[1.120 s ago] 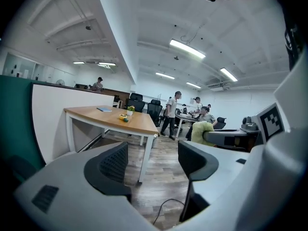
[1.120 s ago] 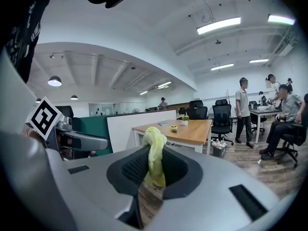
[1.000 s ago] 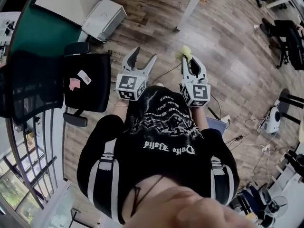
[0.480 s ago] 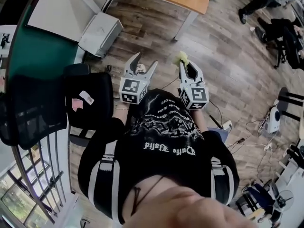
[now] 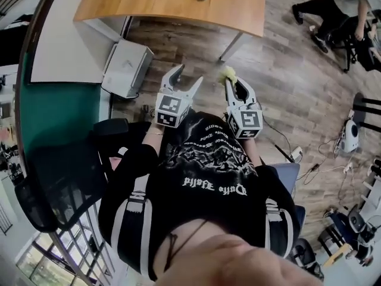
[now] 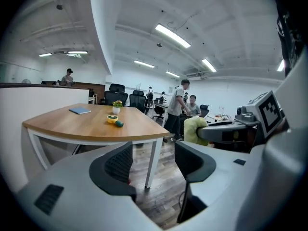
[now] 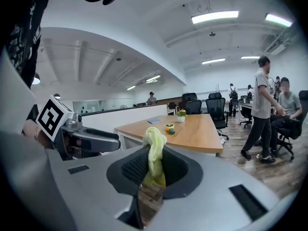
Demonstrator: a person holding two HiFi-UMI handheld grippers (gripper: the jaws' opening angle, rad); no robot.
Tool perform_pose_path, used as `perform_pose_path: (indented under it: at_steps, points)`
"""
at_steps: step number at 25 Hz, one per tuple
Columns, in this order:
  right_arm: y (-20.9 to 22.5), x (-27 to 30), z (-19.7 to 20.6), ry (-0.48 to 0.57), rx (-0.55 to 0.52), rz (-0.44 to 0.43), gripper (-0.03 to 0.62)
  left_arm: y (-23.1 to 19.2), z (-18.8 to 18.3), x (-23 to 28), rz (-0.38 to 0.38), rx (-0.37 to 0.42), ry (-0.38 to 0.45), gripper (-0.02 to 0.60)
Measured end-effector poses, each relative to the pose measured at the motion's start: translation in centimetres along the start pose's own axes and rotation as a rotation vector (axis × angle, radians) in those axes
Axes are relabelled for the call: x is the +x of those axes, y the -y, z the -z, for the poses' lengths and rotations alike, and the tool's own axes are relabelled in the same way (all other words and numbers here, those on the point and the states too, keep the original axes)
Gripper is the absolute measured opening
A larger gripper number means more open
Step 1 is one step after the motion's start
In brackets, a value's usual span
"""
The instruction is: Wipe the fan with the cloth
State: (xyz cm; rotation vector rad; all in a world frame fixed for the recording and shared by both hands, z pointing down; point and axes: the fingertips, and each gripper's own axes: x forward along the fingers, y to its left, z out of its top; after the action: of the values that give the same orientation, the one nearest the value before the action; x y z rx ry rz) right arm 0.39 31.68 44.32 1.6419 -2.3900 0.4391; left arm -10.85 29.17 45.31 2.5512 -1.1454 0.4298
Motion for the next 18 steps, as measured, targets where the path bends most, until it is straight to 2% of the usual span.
perform_pose_path:
  at_steps: [5,10,15,18]
  points:
    - [-1.5,3.6,0.2,-0.048,-0.016,0.024,0.067,-4.3,-0.8,1.6,0.018,-0.011,0.002,0.288]
    - [-0.9,5.1,0.3,-0.055,0.049,0.051,0.067,-5.6,-1.2,2.8,0.045,-0.037,-0.015,0.288]
    - [0.0,8.1,-0.7,-0.069,0.005,0.057,0.067,-8.6,-1.3,4.4,0.019,-0.102,-0.025,0.288]
    - [1.2,9.4,-1.0,-0.070,0.005,0.043,0.067,-9.4,-1.5,5.6,-0.008,-0.112,-0.035,0.288]
